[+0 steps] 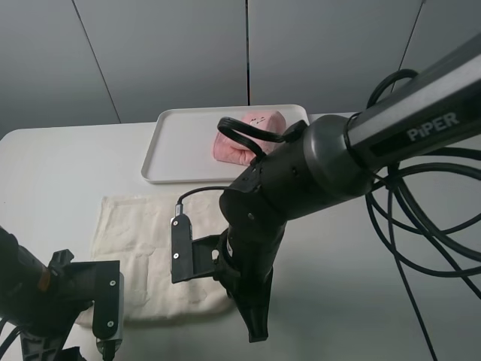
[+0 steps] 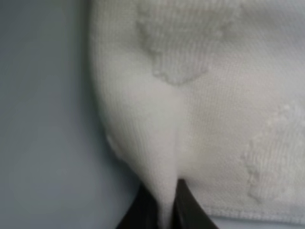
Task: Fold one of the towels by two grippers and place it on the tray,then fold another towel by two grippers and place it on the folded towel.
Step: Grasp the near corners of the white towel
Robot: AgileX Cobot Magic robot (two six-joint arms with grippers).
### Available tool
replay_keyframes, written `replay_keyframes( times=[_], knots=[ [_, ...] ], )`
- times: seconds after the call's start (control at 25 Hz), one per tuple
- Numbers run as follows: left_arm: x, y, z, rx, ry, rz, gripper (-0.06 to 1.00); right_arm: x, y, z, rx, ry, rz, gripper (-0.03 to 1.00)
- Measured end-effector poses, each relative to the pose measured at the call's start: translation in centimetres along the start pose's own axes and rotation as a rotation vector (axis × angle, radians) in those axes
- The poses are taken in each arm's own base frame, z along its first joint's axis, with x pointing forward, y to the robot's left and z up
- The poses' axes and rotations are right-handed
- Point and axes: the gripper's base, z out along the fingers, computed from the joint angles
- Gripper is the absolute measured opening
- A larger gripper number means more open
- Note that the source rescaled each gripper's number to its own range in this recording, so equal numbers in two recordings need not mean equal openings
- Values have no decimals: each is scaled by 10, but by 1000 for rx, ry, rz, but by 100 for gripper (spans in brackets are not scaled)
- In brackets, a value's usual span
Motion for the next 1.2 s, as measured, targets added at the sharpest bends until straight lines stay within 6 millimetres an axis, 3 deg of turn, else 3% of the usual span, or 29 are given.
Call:
replay_keyframes(
  times=[0.32,0.6,0.84,0.92,1.08,1.2],
  knots=[
    [-1,1,0,1,2,0,97,-1,1,0,-11,-10,30,0],
    [-3,2,0,-15,-18,0,66,-2,2,0,-24,-20,57,0],
    [-3,3,0,-24,-20,16,61,-2,2,0,-24,-21,58,0],
    [-3,3,0,-27,-21,21,48,-2,2,0,-24,-21,58,0],
    [-3,4,0,-31,-24,12,4,-2,2,0,-27,-23,63,0],
    [-4,4,0,-30,-23,-13,0,-3,3,1,-33,-29,78,0]
  ],
)
